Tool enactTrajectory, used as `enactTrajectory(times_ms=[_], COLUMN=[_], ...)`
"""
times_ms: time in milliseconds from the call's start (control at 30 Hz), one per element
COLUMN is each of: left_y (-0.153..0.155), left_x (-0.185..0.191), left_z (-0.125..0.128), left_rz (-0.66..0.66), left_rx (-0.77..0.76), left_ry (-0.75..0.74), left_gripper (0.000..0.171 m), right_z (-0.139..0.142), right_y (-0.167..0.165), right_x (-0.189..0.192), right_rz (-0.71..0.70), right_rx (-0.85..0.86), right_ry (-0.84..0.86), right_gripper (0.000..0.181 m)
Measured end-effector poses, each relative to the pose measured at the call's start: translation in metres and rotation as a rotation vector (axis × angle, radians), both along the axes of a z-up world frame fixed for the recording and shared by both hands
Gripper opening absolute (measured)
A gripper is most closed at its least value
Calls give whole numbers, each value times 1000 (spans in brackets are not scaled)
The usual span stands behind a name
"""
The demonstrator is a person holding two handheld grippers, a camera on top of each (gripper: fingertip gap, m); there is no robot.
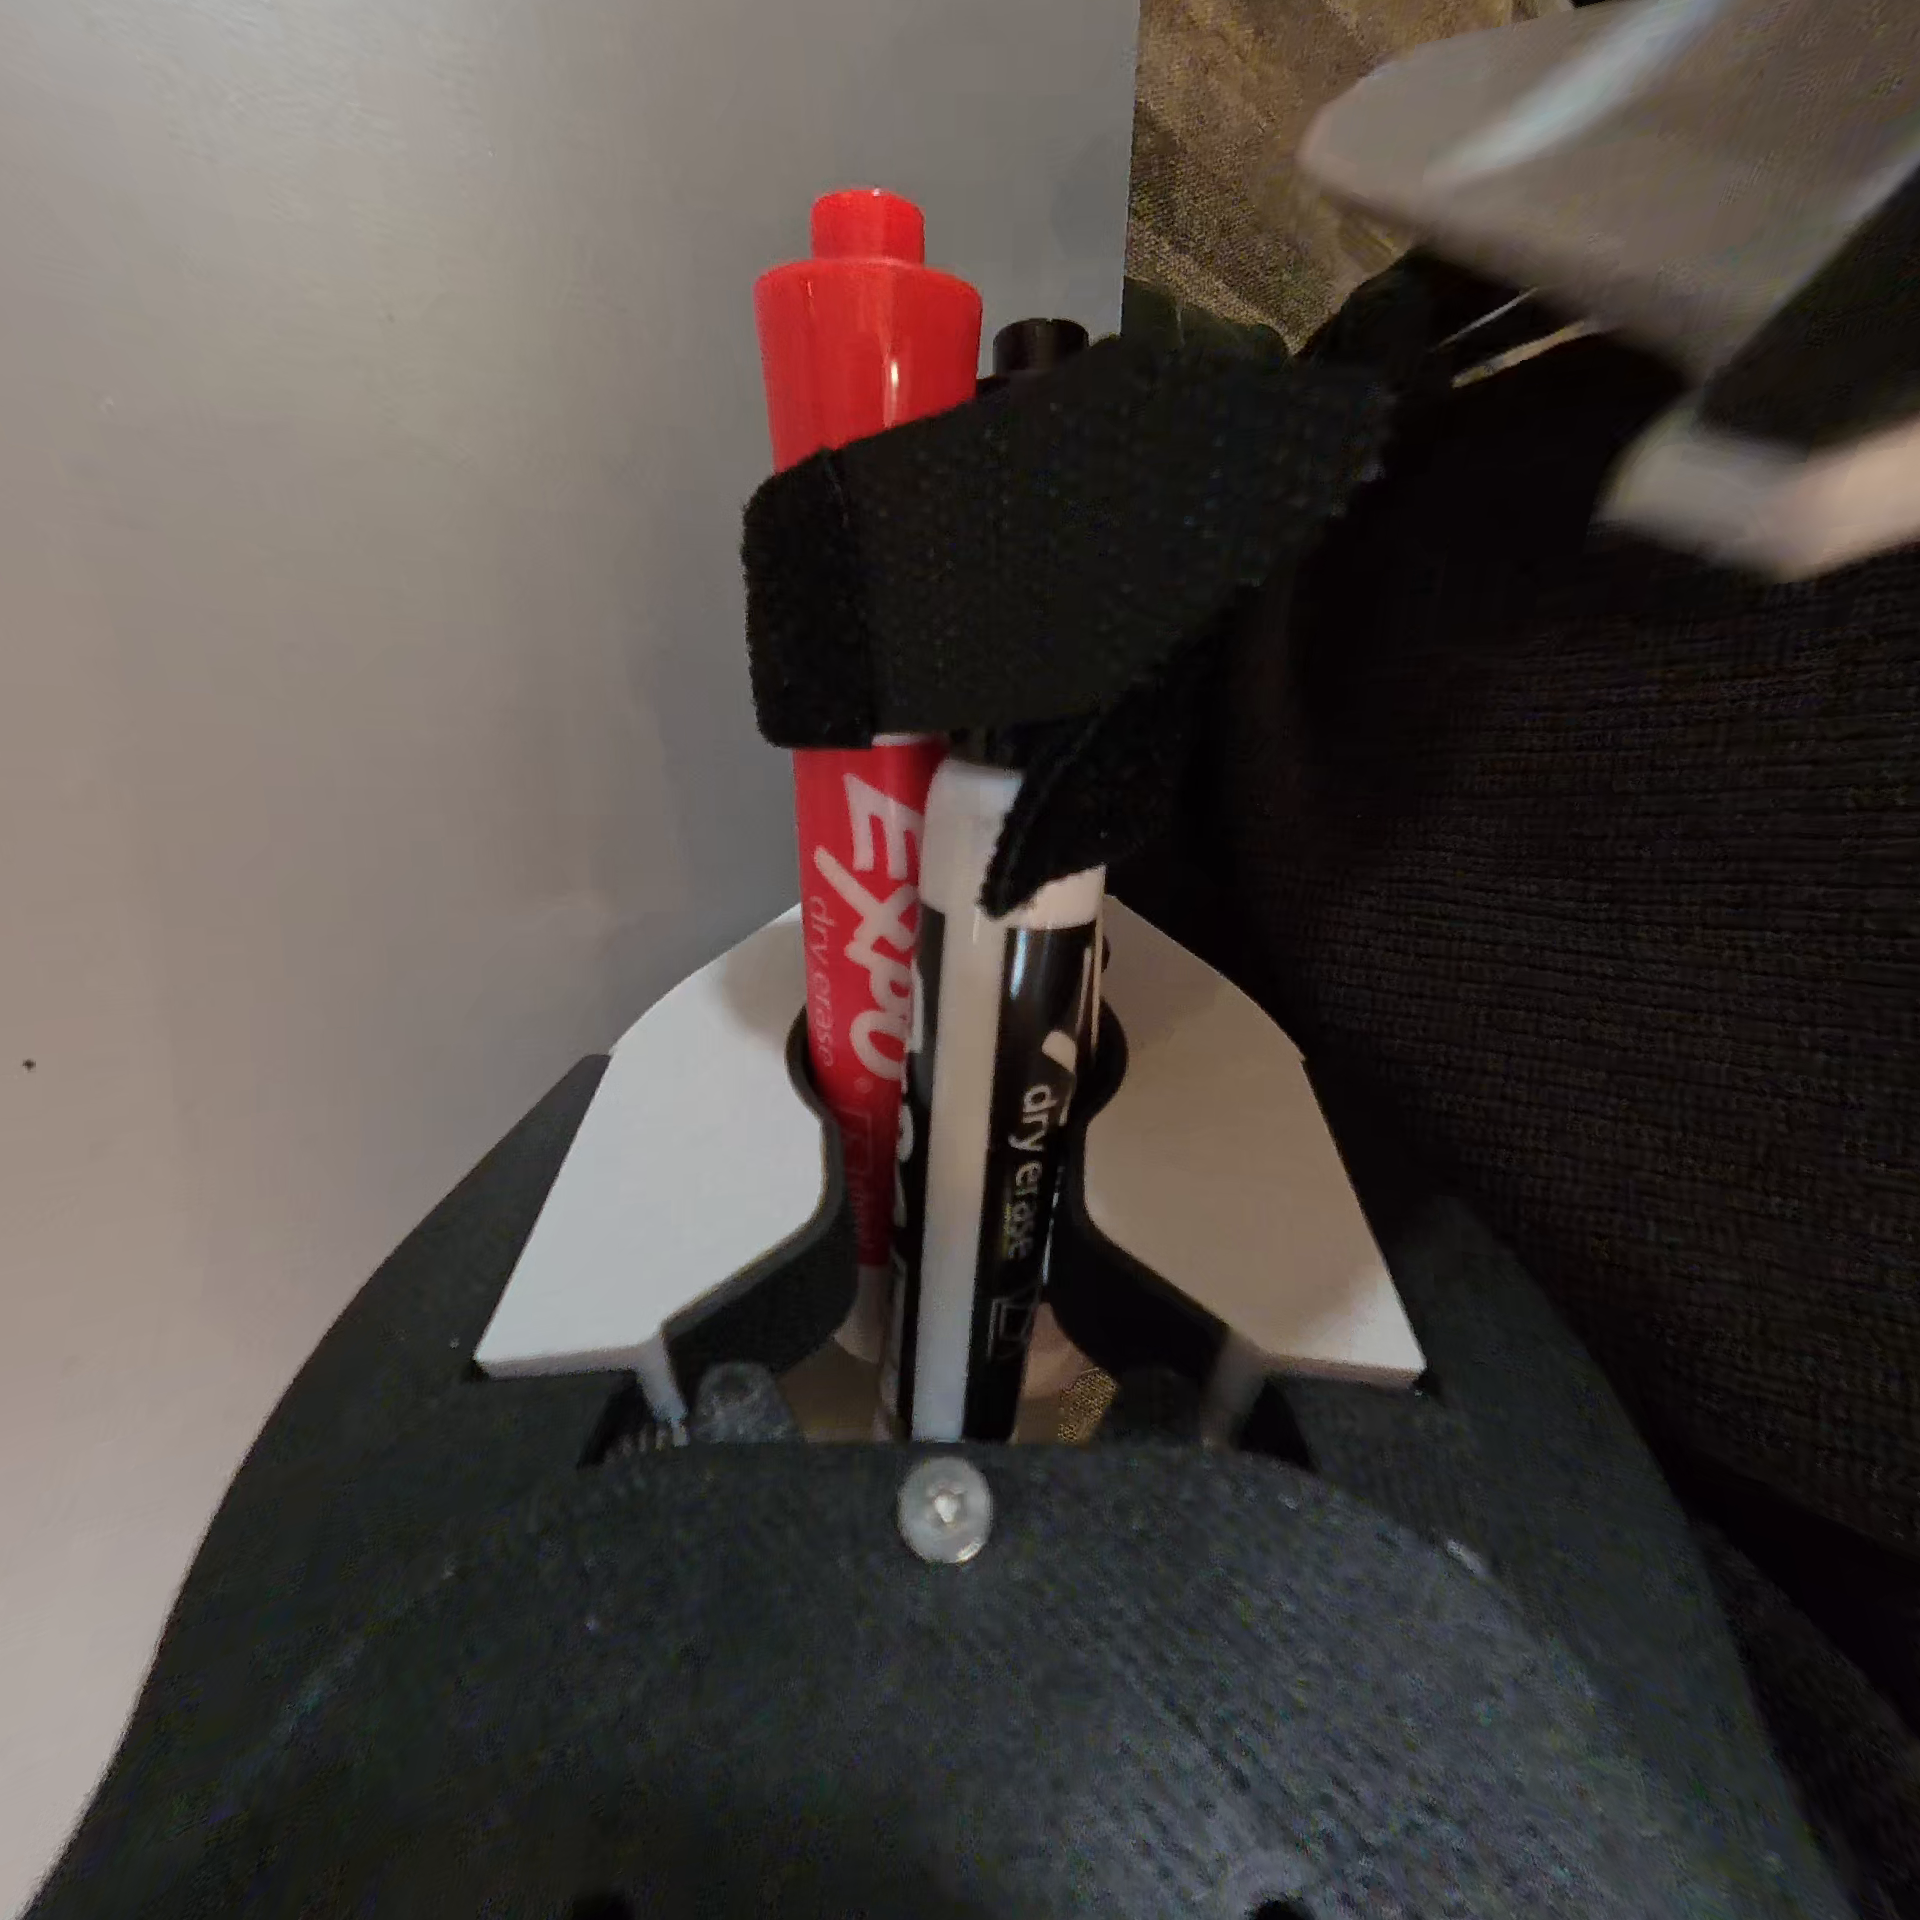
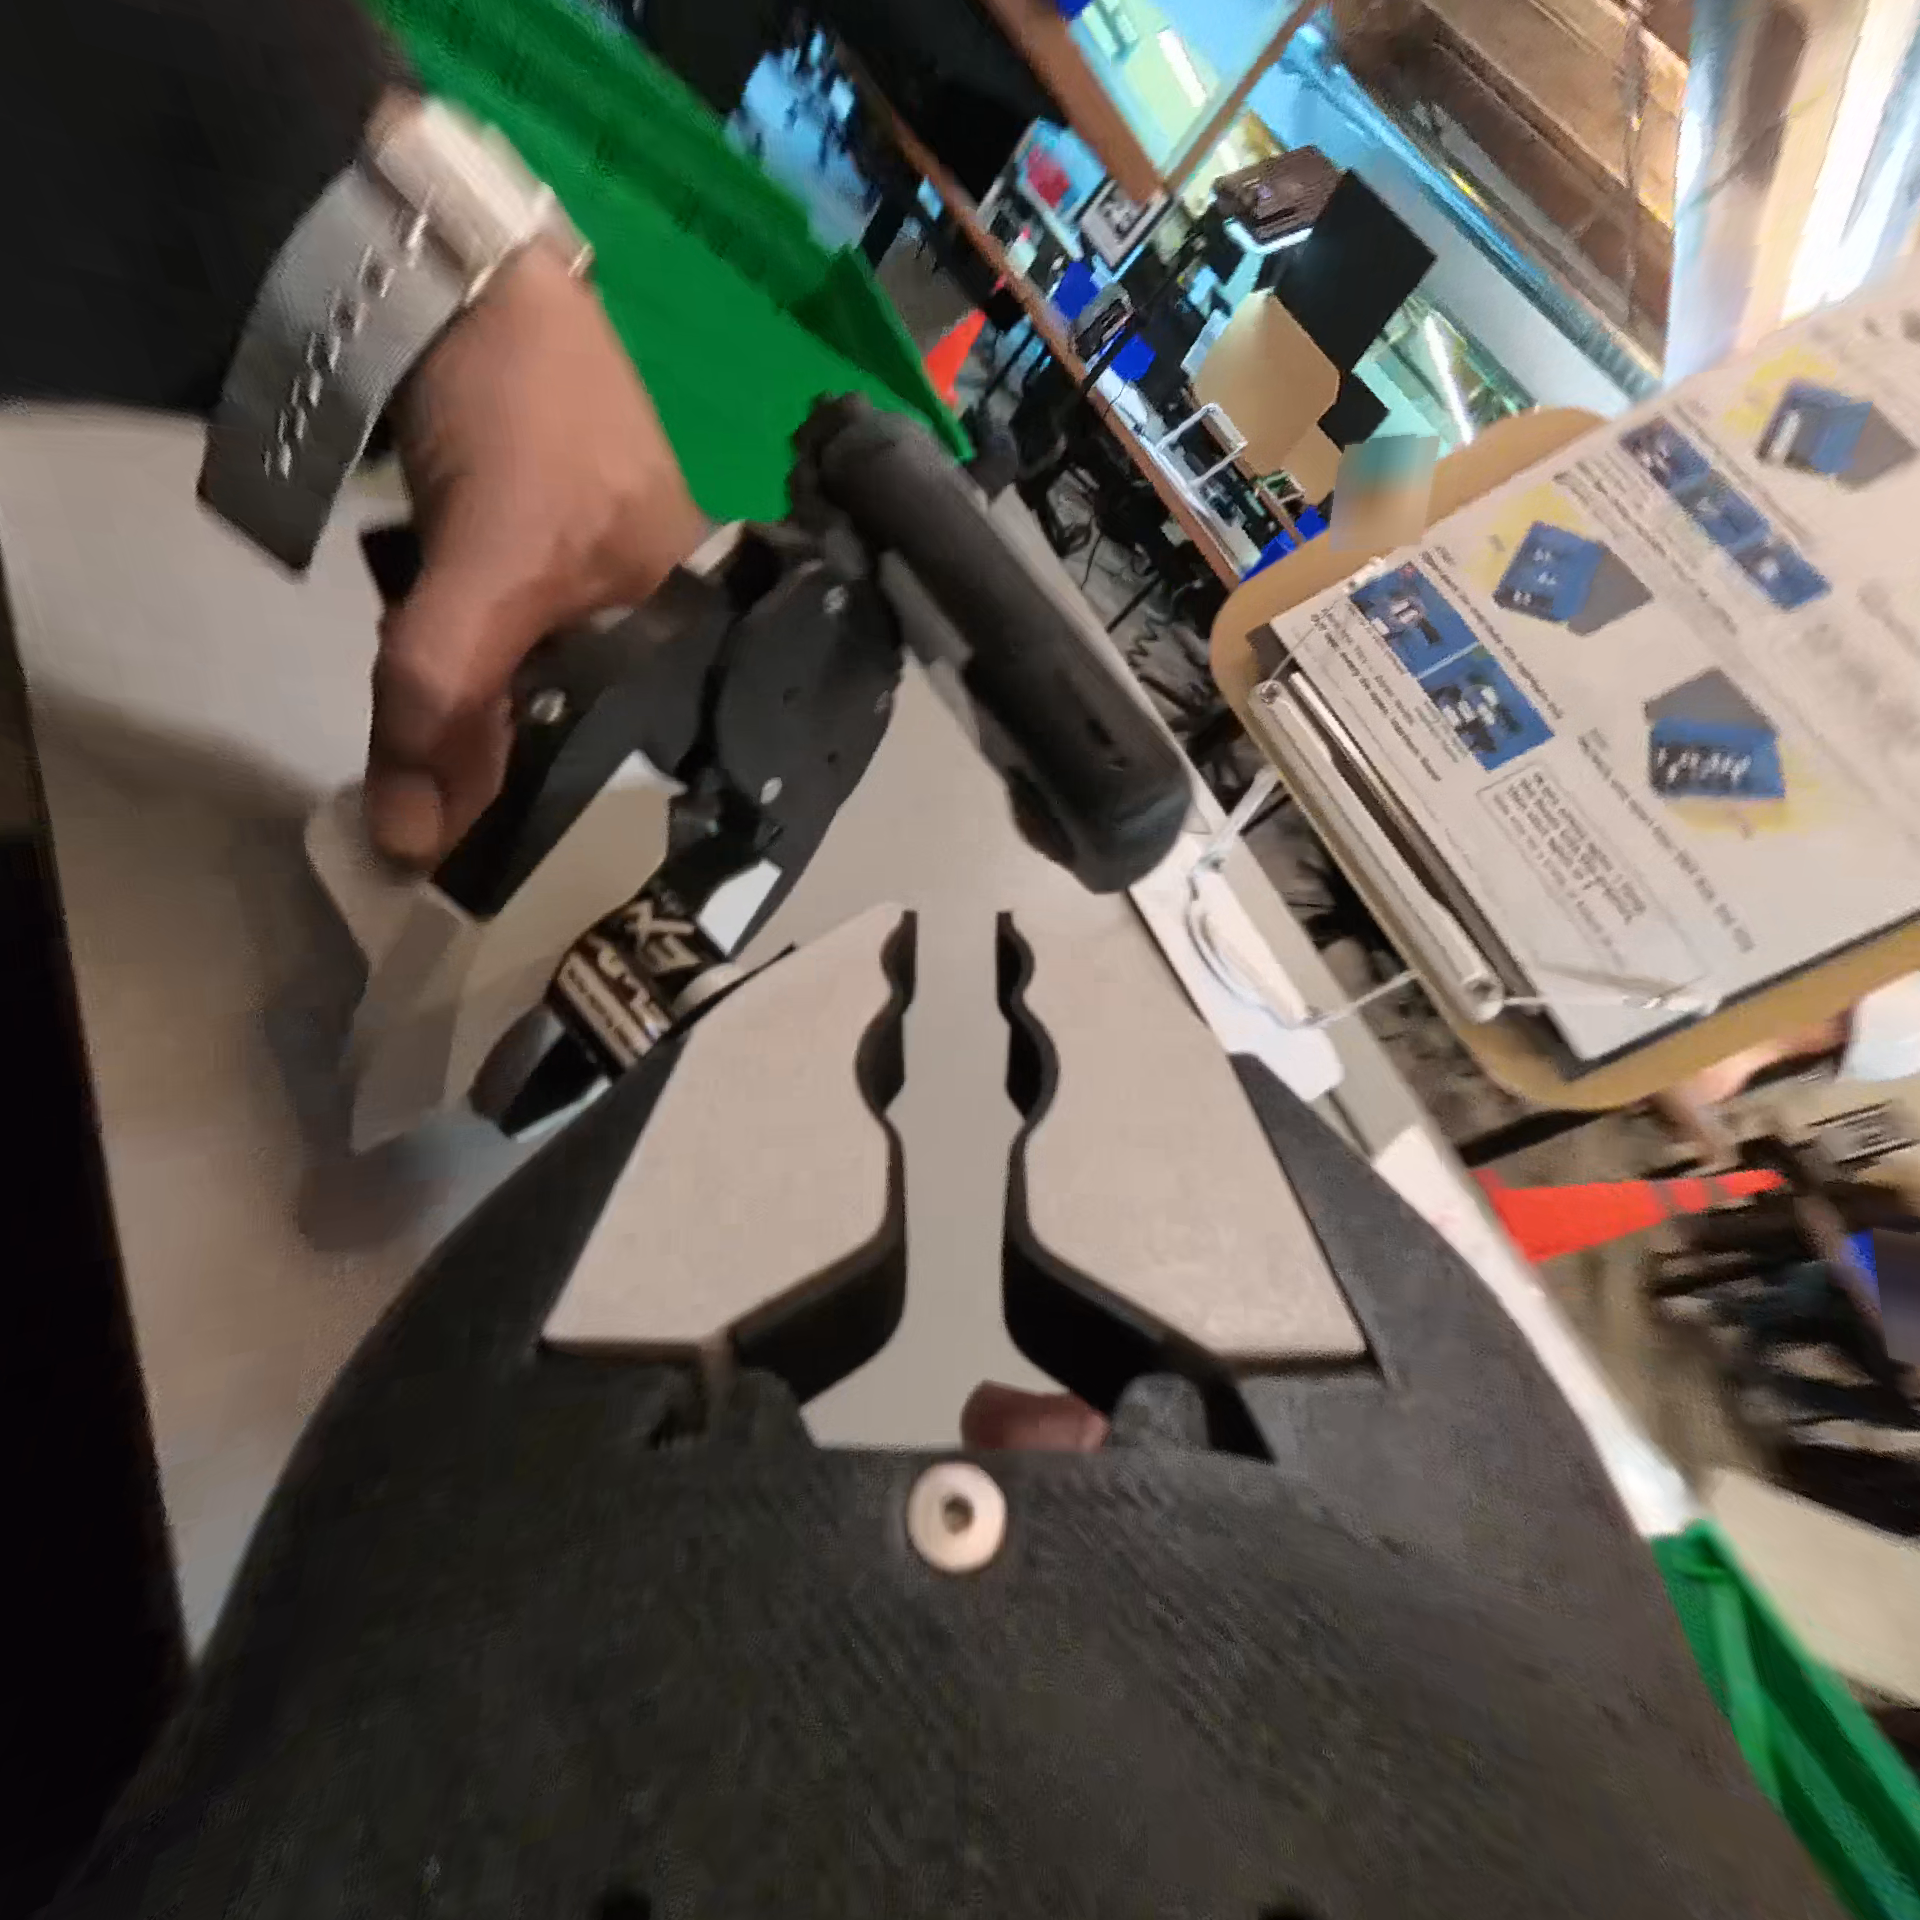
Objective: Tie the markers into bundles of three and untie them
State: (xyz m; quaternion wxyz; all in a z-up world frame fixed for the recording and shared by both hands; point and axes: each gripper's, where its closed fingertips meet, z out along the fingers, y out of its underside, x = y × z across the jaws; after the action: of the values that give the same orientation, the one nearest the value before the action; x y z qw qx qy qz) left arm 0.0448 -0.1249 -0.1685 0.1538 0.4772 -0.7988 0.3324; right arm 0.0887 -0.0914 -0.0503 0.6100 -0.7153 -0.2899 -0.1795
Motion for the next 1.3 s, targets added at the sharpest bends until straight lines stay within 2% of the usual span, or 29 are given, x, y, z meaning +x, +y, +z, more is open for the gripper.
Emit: enactTrajectory(times_ms=[133, 433, 600, 733, 833, 900, 1033, 1100, 1167, 1300], left_y=[1, -2, 0, 4, 11, 23, 50, 64, 70, 65], left_x=[0, 2, 9, 19, 30, 44, 63, 67, 62, 48], left_z=[2, 3, 4, 7, 8, 10, 22, 24, 19, 11], left_rz=[3, -5, 5, 47, 121, 237, 473, 567, 584, 505], left_rx=[-2, 10, 39, 57, 69, 78, 69, 112, 191, 302], left_ry=[-3, -10, -59, -117, -161, -210, -251, -258, -219, -152], left_gripper=[41, 42, 41, 42, 42, 42, 42, 43, 42, 43], right_z=[14, -30, -30, -15, -12, -13, -20, -21, -26, -40], right_y=[-7, -9, -11, -9, -12, -17, -25, -25, -23, -23], right_x=[13, 4, -5, 16, 39, 47, 38, 28, 22, 24], right_rz=[27, 33, 95, 90, 24, -15, -53, -33, -8, -11], right_rx=[13, -256, -370, -313, -239, -199, -154, -145, -172, -232], right_ry=[281, 449, 813, 1044, 1050, 978, 777, 762, 801, 962], right_gripper=[23, 35, 37, 37, 35, 35, 32, 29, 29, 29])
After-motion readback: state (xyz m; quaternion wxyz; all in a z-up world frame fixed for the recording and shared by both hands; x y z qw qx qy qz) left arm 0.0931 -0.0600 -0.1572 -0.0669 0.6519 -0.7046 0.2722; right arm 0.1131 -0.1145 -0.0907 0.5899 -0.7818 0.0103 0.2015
